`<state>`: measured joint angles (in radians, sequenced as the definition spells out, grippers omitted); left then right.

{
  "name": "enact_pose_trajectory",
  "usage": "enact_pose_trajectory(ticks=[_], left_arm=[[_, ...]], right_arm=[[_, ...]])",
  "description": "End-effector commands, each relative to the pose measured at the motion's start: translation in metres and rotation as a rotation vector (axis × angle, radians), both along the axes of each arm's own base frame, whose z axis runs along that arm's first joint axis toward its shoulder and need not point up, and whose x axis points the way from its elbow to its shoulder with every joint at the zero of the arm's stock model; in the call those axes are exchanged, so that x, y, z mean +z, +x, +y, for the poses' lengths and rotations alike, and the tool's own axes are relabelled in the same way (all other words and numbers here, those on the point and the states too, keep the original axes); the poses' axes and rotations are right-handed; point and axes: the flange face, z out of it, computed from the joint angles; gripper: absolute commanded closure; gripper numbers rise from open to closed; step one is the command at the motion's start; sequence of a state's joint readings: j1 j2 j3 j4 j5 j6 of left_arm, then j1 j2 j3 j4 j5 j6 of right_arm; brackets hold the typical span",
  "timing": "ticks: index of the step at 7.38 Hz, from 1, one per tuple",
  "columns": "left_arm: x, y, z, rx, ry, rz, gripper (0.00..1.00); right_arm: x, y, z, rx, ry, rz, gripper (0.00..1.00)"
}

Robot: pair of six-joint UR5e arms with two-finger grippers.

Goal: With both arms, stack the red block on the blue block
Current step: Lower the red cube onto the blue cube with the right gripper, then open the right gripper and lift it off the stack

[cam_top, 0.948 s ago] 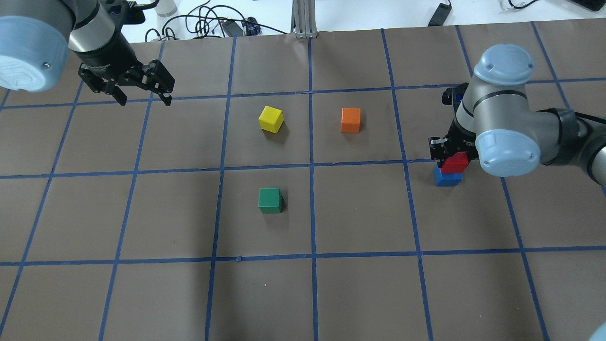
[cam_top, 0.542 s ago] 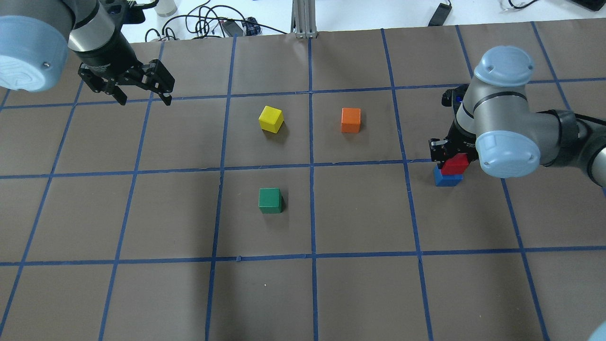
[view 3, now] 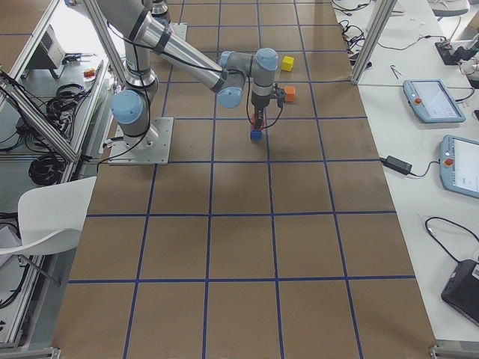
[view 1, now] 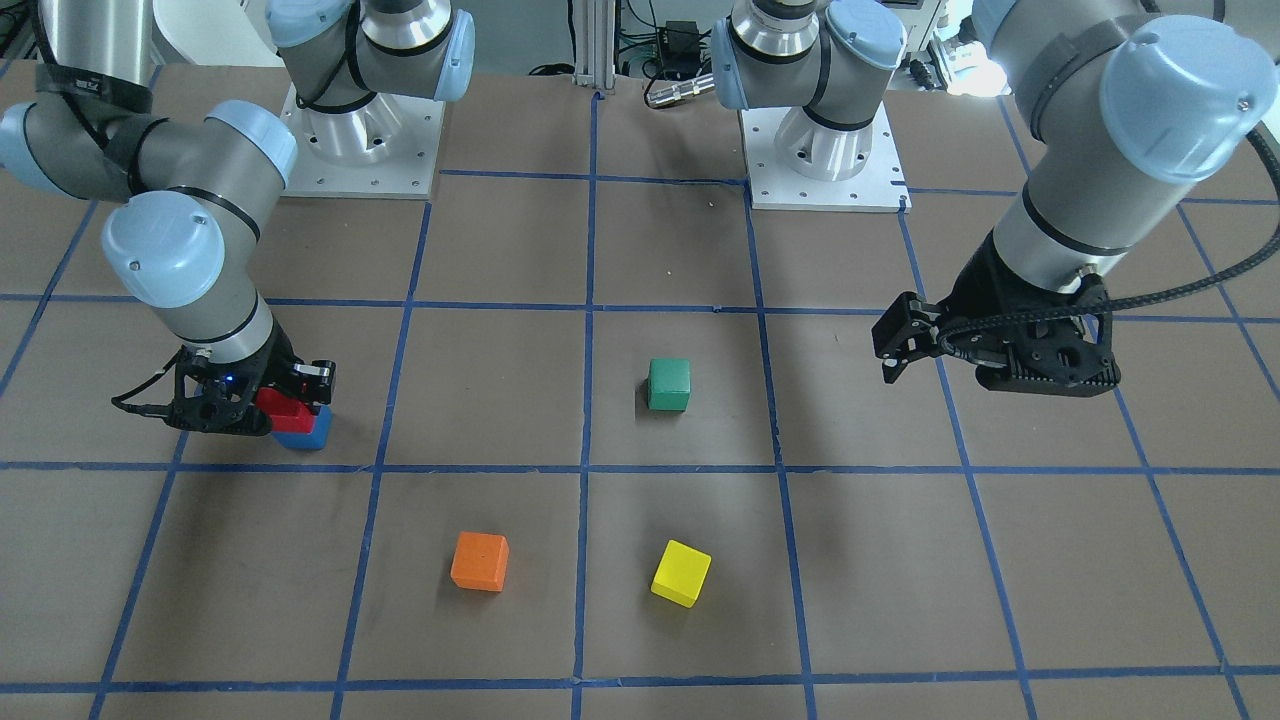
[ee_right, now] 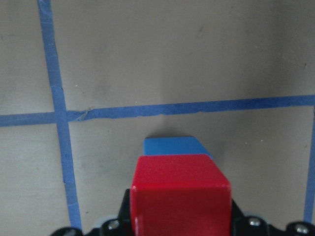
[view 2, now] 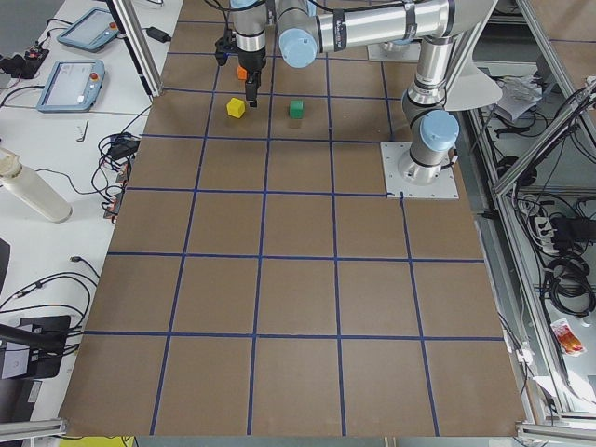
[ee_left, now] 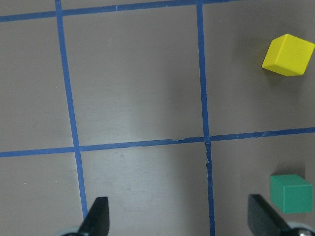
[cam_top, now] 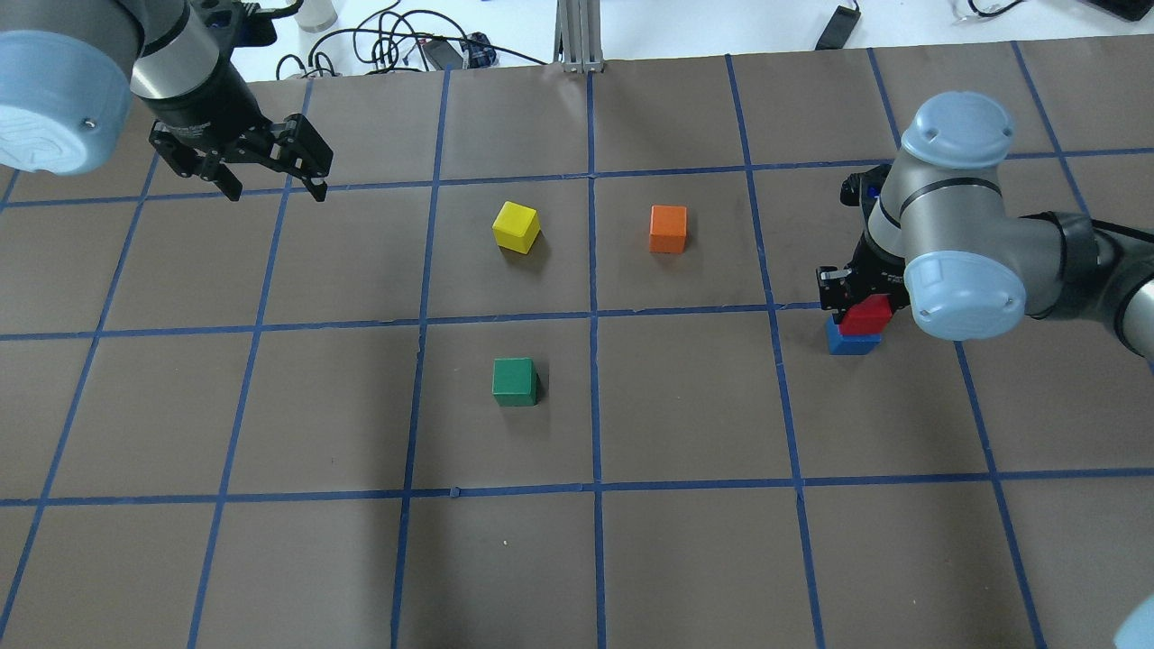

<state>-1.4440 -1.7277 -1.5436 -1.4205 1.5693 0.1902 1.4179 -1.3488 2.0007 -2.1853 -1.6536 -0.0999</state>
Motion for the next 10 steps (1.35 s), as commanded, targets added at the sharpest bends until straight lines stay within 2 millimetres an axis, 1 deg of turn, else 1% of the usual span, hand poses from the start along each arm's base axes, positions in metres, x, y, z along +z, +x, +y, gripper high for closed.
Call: enact_pose_trajectory(ticks=[1, 2, 3, 5, 6, 7, 8, 9, 10], left_arm=[[0.0, 0.0, 0.001, 0.001, 0.001, -0.001, 0.0], [-0.002, 0.0, 0.001, 0.001, 0.004, -0.001, 0.0], [0.0, 0.0, 0.002, -0.001, 0.001, -0.001, 0.0], [0.0, 0.0, 0.003, -0.001, 0.002, -0.001, 0.0], [-0.001, 0.0, 0.003, -0.001, 0.004, -0.001, 0.0], [0.002, 0.0, 0.002, -0.001, -0.004, -0.002, 0.0], [0.005, -0.001, 0.002, -0.002, -0.008, -0.003, 0.0], [0.008, -0.007, 0.004, -0.014, -0.015, -0.01, 0.0], [0.012, -0.012, 0.007, -0.021, -0.023, -0.01, 0.0]], right_arm=[[-0.004, -0.011, 0.001, -0.021, 0.009, -0.001, 0.55], [-0.004, -0.012, 0.001, -0.034, 0.009, -0.001, 0.09], [-0.003, -0.012, 0.002, -0.041, 0.009, -0.002, 0.01], [-0.001, -0.012, 0.001, -0.042, 0.005, -0.002, 0.01], [0.008, -0.012, -0.003, -0.044, -0.016, 0.002, 0.01], [0.033, -0.012, -0.019, -0.044, -0.064, 0.011, 0.0], [0.069, -0.013, -0.032, -0.039, -0.082, 0.015, 0.0], [0.107, -0.011, -0.035, -0.036, -0.064, 0.009, 0.0], [0.141, 0.003, -0.024, -0.064, -0.041, -0.041, 0.0]])
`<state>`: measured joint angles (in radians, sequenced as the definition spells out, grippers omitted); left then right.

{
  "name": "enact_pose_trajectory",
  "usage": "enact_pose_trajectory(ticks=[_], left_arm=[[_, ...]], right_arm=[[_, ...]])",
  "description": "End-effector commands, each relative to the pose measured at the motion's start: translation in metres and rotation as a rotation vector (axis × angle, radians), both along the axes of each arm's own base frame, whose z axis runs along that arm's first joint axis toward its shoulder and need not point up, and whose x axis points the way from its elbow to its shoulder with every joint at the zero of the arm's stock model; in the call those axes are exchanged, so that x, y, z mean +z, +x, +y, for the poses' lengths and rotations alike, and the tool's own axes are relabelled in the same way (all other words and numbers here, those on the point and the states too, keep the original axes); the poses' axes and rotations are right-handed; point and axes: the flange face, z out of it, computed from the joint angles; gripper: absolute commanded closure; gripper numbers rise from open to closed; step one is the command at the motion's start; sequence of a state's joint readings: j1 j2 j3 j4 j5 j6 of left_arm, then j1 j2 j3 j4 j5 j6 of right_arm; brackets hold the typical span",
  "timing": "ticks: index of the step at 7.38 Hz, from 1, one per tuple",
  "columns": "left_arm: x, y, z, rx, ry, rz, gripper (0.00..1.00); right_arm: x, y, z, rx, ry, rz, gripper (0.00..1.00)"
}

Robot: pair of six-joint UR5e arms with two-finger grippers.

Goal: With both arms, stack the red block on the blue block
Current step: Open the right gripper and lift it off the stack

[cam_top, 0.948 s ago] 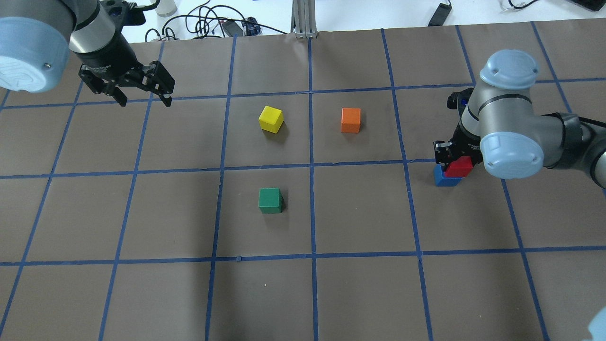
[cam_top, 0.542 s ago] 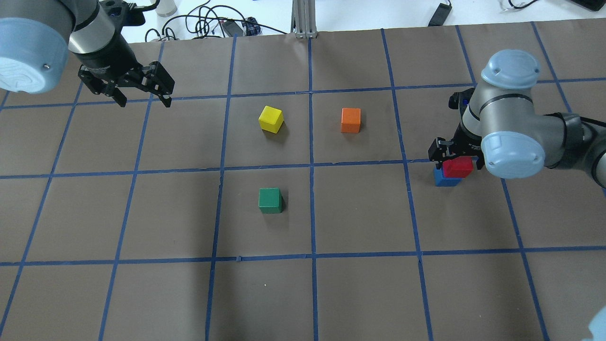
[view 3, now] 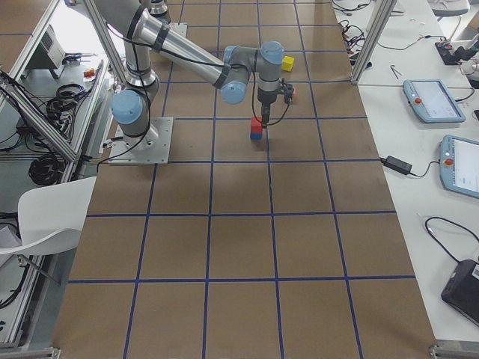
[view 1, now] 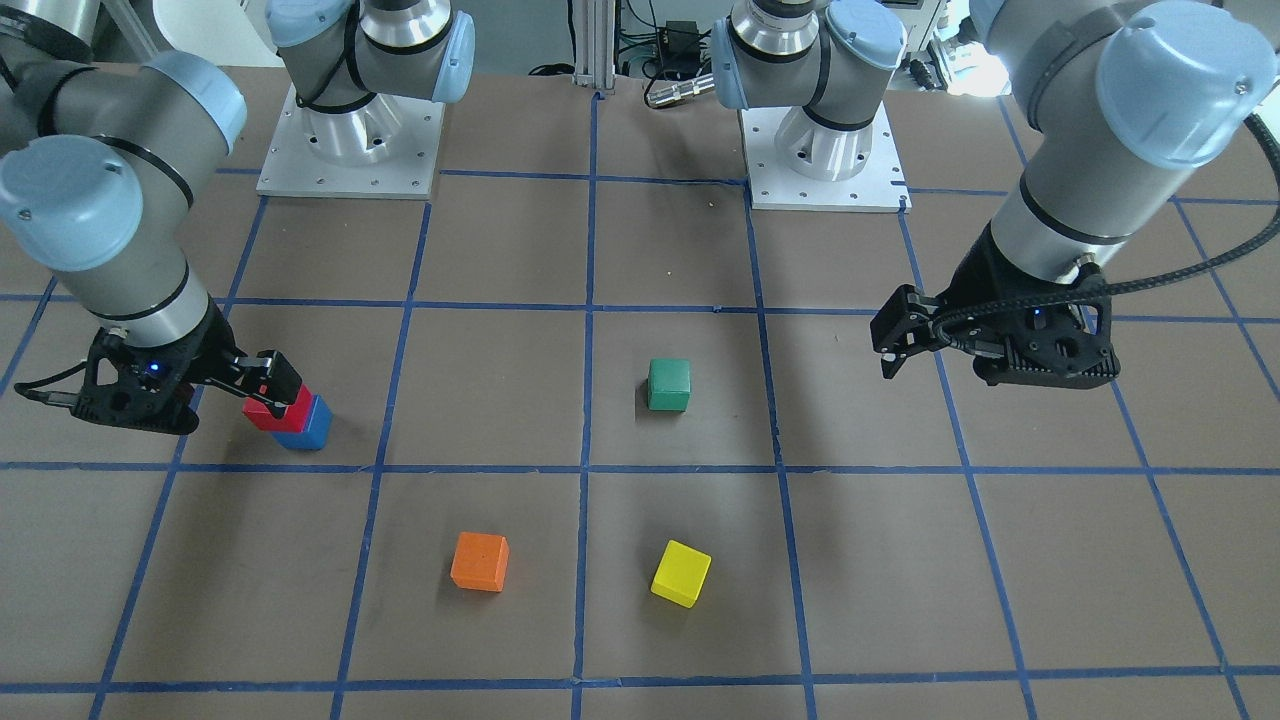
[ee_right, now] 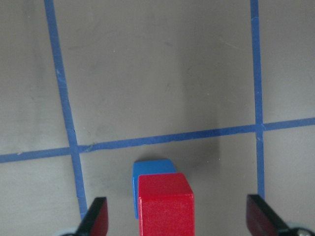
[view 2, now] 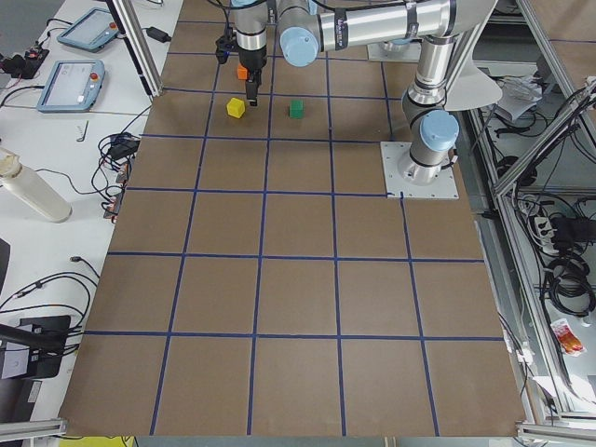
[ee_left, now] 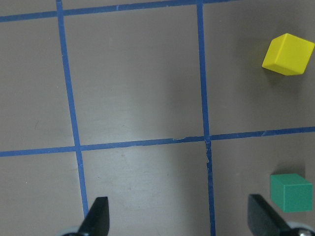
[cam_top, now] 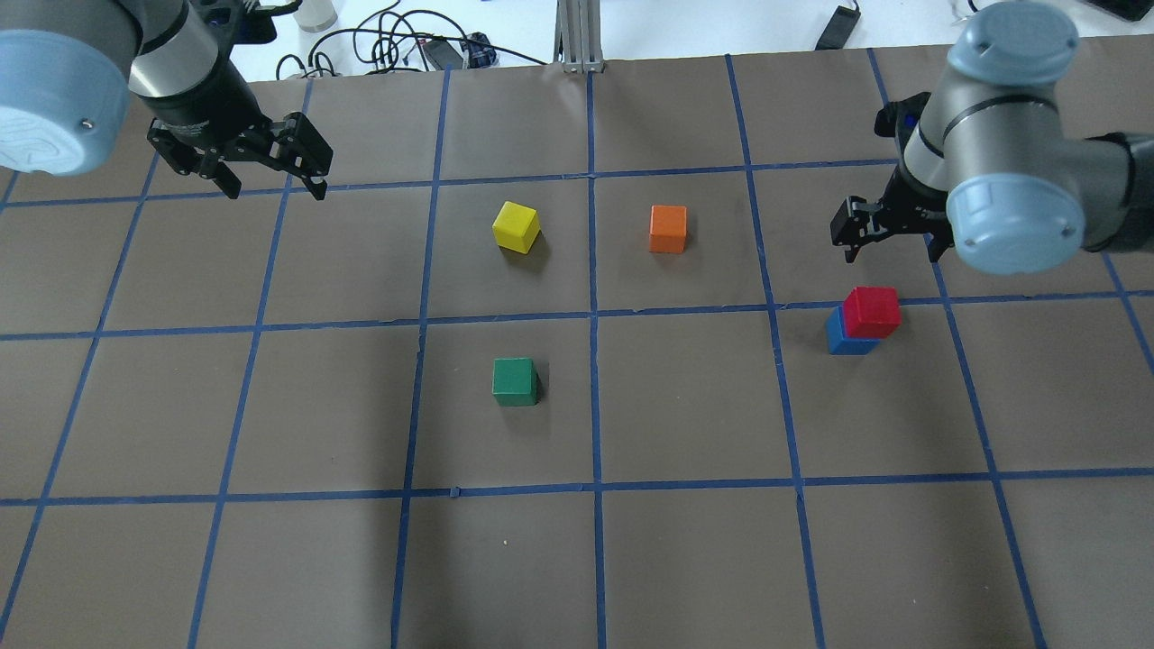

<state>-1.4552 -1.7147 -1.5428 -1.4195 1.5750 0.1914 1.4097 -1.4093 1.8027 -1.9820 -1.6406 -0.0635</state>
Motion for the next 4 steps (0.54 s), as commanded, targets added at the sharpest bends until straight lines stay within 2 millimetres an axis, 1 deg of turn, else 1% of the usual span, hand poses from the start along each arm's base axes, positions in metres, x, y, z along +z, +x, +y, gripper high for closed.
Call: enact_pose_trajectory(ticks=[1, 2, 3, 4], left_arm=[[0.014, -0.017, 0.009, -0.015, -0.027, 0.008, 0.0], [0.027, -0.035, 0.018, -0.043, -0.051, 0.007, 0.0], [0.04, -0.049, 0.03, -0.054, -0.072, -0.005, 0.0], [0.053, -0.056, 0.042, -0.049, -0.078, 0.001, 0.0]], right_arm=[[0.076, 0.041, 0.024, -0.096, -0.033, -0.068, 0.0], [0.094, 0.087, 0.04, -0.127, -0.074, -0.082, 0.0], [0.103, 0.125, 0.053, -0.082, -0.087, -0.074, 0.0], [0.113, 0.133, 0.056, -0.064, -0.074, -0.067, 0.0]])
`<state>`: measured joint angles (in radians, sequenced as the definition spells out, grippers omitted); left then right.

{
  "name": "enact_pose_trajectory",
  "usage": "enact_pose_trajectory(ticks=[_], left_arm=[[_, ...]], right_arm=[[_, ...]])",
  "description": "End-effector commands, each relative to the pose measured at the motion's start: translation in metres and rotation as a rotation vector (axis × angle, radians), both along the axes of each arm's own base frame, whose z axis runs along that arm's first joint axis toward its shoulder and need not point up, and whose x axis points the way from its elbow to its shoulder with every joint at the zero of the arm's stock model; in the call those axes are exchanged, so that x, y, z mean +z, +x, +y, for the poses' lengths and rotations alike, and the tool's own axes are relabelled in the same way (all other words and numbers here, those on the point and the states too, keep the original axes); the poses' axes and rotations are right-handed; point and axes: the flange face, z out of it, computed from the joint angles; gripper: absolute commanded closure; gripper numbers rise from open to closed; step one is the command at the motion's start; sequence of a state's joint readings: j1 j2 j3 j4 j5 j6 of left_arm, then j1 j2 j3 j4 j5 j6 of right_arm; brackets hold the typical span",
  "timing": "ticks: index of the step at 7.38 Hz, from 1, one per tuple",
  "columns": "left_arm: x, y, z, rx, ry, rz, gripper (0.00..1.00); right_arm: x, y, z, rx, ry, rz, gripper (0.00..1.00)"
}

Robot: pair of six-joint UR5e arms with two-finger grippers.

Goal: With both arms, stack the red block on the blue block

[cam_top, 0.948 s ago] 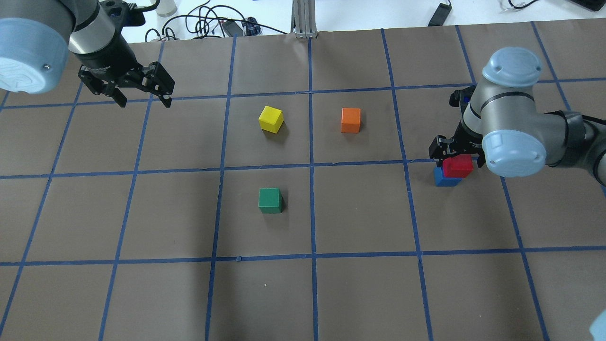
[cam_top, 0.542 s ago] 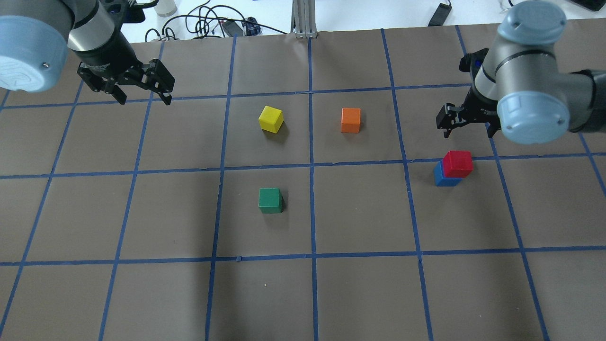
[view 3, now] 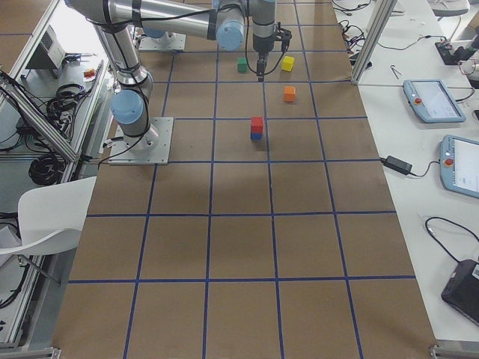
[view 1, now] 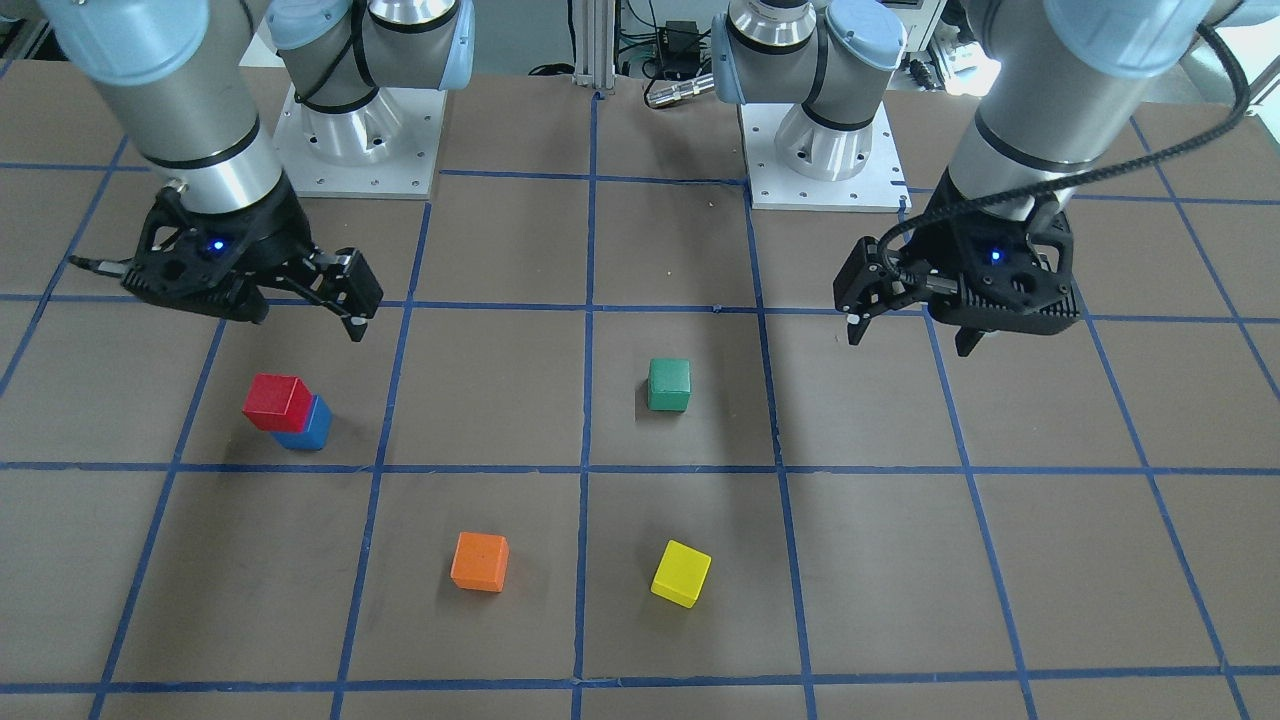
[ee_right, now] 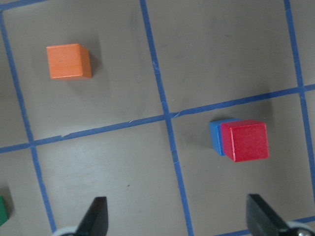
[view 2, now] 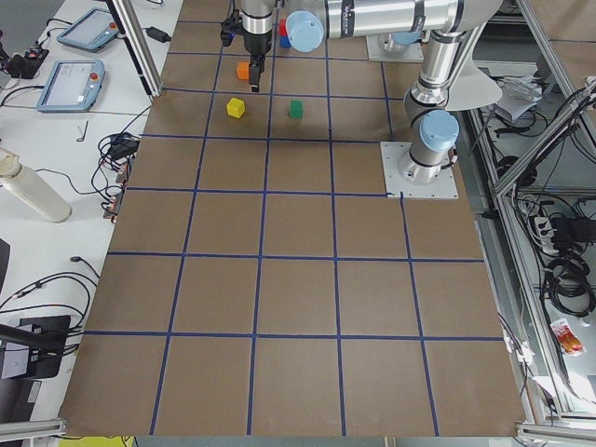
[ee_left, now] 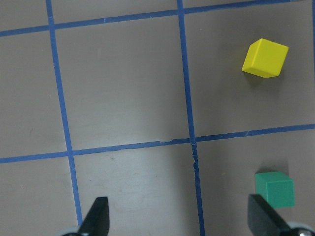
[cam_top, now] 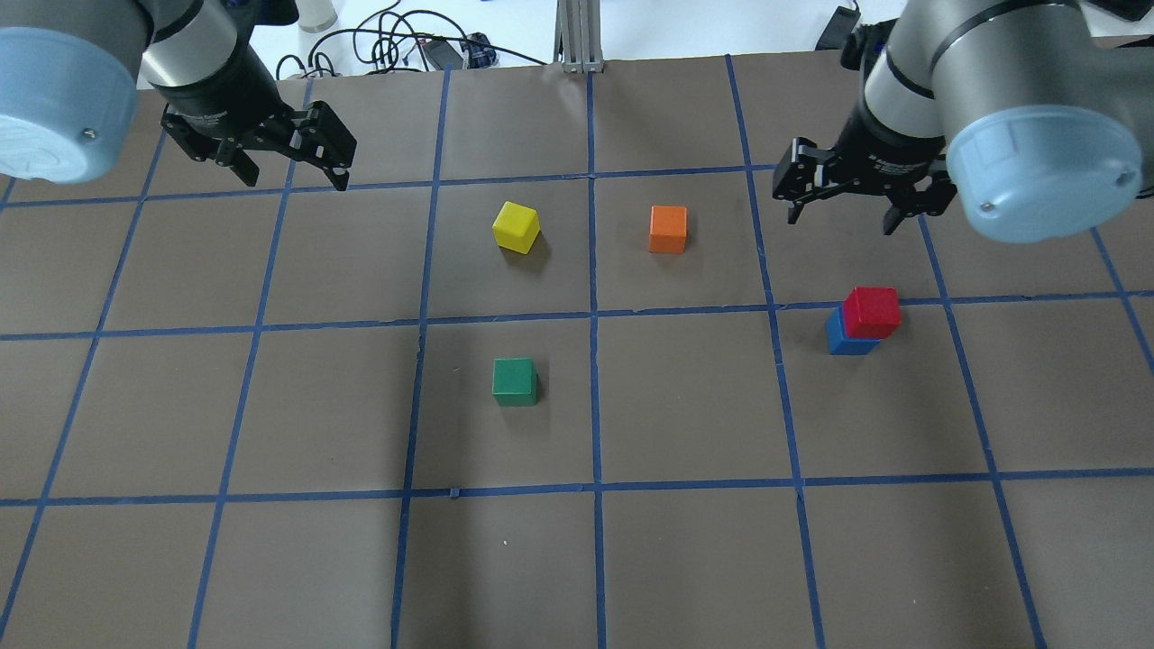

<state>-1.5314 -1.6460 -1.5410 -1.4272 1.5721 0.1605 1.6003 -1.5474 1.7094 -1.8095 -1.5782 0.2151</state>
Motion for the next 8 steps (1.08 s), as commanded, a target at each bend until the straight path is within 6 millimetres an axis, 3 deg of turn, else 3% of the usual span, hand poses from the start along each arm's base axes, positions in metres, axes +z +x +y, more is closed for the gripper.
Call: enact_pose_trajectory(ticks=[1, 2, 8], left_arm=[[0.018, -0.012, 0.018, 0.0, -0.018, -0.003, 0.0], [0.012, -0.011, 0.021, -0.002, -0.008, -0.008, 0.0], [0.01, -0.011, 0.021, -0.002, -0.005, -0.008, 0.0]], right_arm=[[0.027, 0.026, 0.004, 0.017, -0.004, -0.007, 0.0], [0.043, 0.021, 0.002, 0.01, 0.003, -0.005, 0.0], [0.058, 0.023, -0.033, 0.009, 0.096, -0.001, 0.04]])
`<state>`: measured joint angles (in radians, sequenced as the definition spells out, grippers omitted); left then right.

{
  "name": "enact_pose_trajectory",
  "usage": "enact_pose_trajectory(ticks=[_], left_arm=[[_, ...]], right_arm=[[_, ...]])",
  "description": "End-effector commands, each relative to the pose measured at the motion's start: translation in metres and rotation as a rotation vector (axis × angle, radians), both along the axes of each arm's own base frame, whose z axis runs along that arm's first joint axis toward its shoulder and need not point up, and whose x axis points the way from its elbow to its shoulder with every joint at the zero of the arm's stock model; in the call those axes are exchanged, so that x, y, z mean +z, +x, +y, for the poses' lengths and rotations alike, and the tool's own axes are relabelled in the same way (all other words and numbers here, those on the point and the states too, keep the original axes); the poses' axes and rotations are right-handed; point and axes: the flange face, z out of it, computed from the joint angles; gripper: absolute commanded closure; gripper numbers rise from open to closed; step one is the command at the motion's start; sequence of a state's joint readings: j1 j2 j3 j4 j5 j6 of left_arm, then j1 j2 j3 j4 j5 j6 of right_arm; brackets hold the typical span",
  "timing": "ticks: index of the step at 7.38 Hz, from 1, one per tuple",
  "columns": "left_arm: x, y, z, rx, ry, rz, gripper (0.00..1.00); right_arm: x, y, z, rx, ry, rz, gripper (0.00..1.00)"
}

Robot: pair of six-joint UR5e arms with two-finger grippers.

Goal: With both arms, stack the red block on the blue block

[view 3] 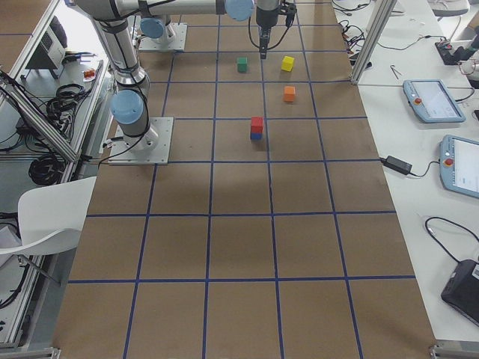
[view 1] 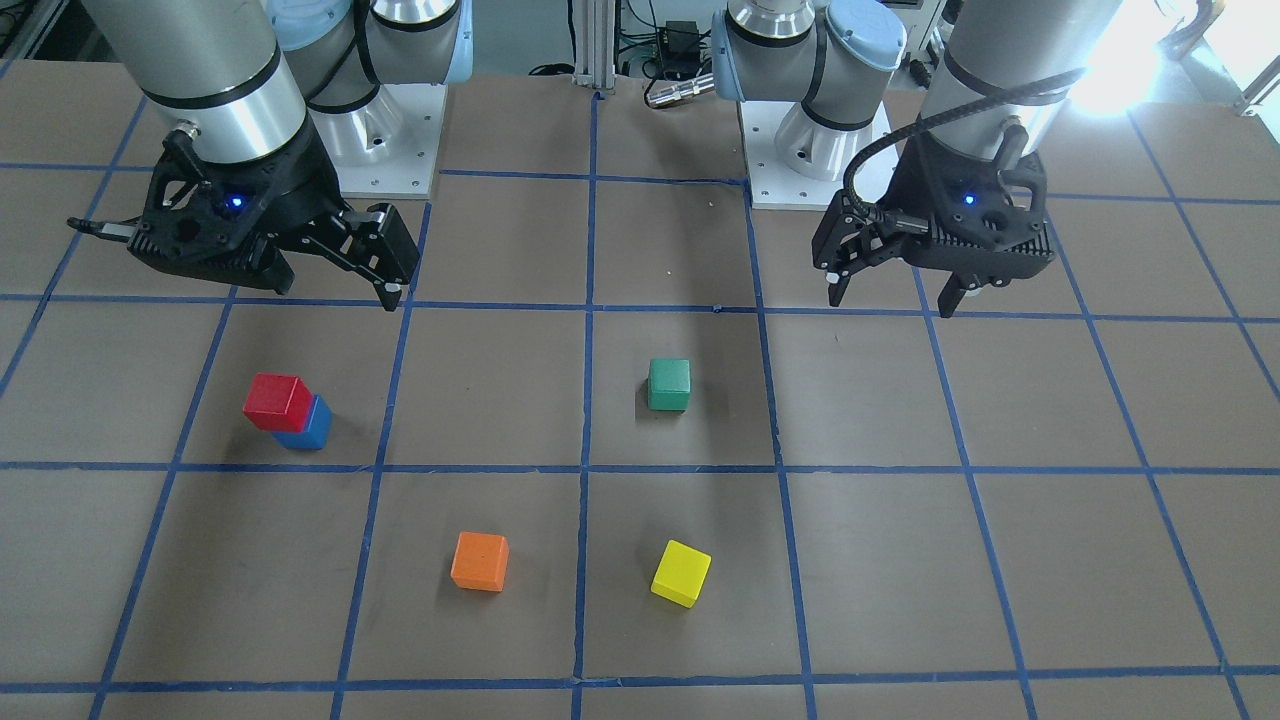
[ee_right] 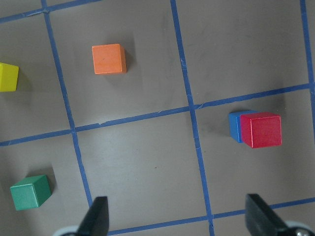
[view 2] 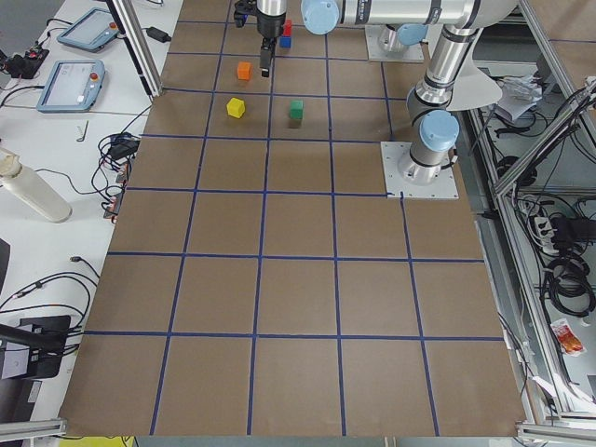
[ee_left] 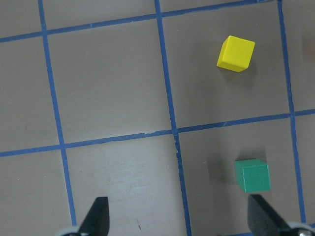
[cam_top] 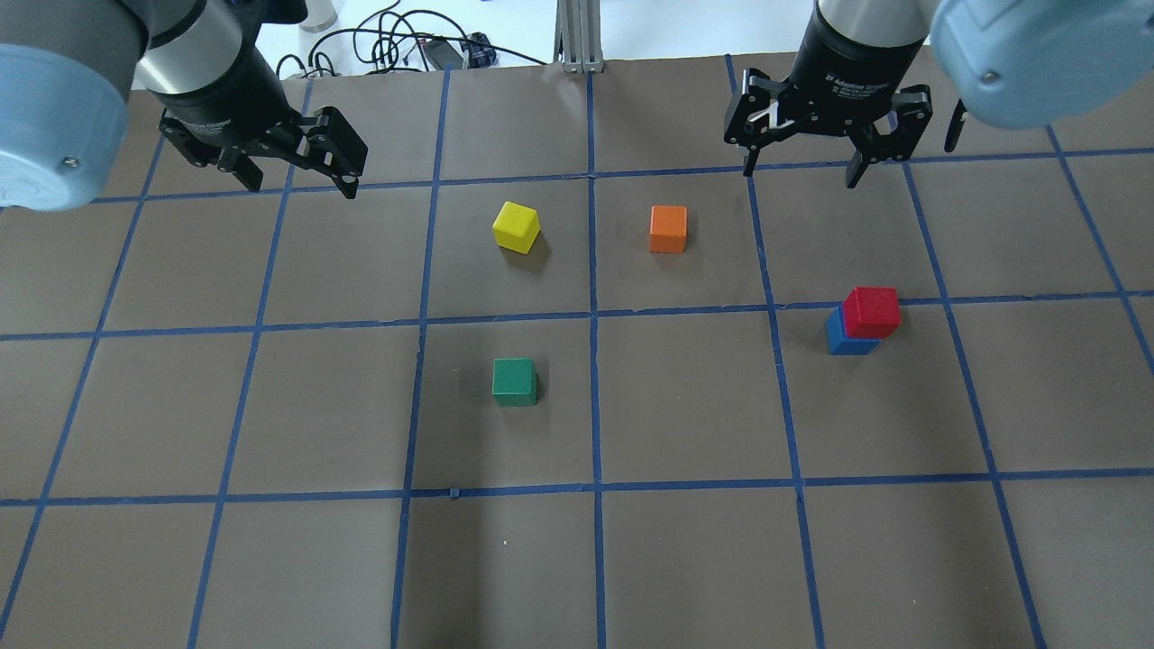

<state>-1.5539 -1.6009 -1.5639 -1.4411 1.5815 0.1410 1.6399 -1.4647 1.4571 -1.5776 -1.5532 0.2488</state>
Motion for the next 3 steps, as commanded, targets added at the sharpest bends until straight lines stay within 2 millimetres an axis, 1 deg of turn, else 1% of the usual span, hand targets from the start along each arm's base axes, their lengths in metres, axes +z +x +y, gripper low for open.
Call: enact_pose_trajectory(ticks=[1, 3], left_arm=[[-0.0027, 0.0, -0.0001, 0.001, 0.008, 0.0, 0.0], [-0.0031, -0.0001, -0.0009, 0.001, 0.007, 0.002, 0.0]], right_arm=[[-0.0006, -0.0019, -0.0059, 0.005, 0.036, 0.025, 0.03], [-0.0014, -0.0016, -0.0058, 0.003, 0.038, 0.022, 0.03]])
